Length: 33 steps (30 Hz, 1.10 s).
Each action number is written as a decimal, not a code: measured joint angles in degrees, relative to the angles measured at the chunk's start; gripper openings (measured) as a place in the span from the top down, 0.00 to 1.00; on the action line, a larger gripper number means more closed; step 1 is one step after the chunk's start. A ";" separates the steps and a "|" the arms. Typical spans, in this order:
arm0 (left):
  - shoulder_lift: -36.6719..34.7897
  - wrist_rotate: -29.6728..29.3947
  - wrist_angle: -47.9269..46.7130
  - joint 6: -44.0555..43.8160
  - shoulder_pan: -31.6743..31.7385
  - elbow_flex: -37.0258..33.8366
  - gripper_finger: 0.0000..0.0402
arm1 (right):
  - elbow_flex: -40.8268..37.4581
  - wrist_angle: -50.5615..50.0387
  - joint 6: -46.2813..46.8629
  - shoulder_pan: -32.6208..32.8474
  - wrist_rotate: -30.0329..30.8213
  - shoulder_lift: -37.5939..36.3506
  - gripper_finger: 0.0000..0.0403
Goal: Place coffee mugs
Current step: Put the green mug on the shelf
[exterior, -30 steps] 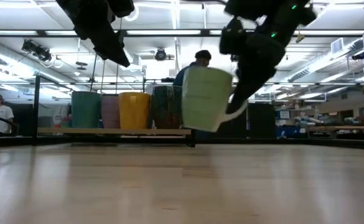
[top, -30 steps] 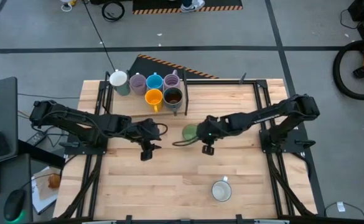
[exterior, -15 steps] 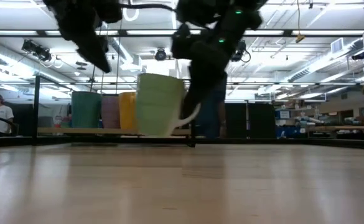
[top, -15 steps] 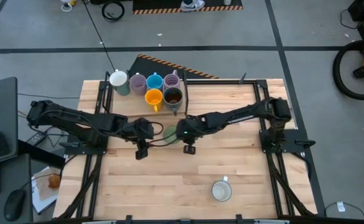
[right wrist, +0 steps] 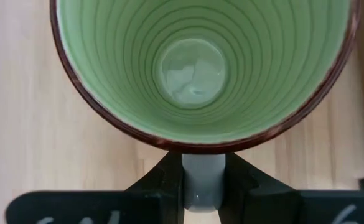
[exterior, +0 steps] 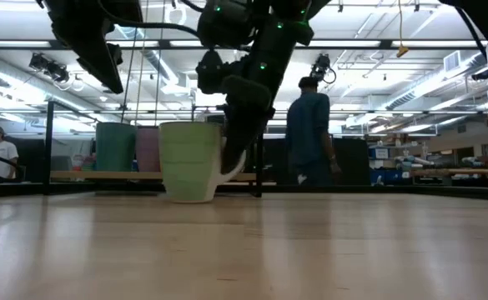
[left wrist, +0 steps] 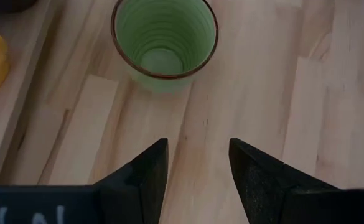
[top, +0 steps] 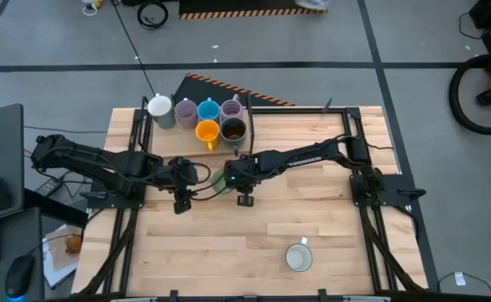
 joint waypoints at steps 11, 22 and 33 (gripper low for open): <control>0.01 -1.75 0.13 -3.05 -0.52 0.00 0.56 | 0.02 -0.15 0.57 0.02 -1.97 -0.38 0.76; 0.01 -2.11 -2.10 -4.44 -0.52 0.00 0.56 | 0.01 -2.24 0.39 0.87 -2.72 -4.51 0.62; 0.01 -5.16 0.71 -6.34 -0.73 0.01 0.56 | -6.54 -8.00 3.34 4.80 3.53 -13.33 0.55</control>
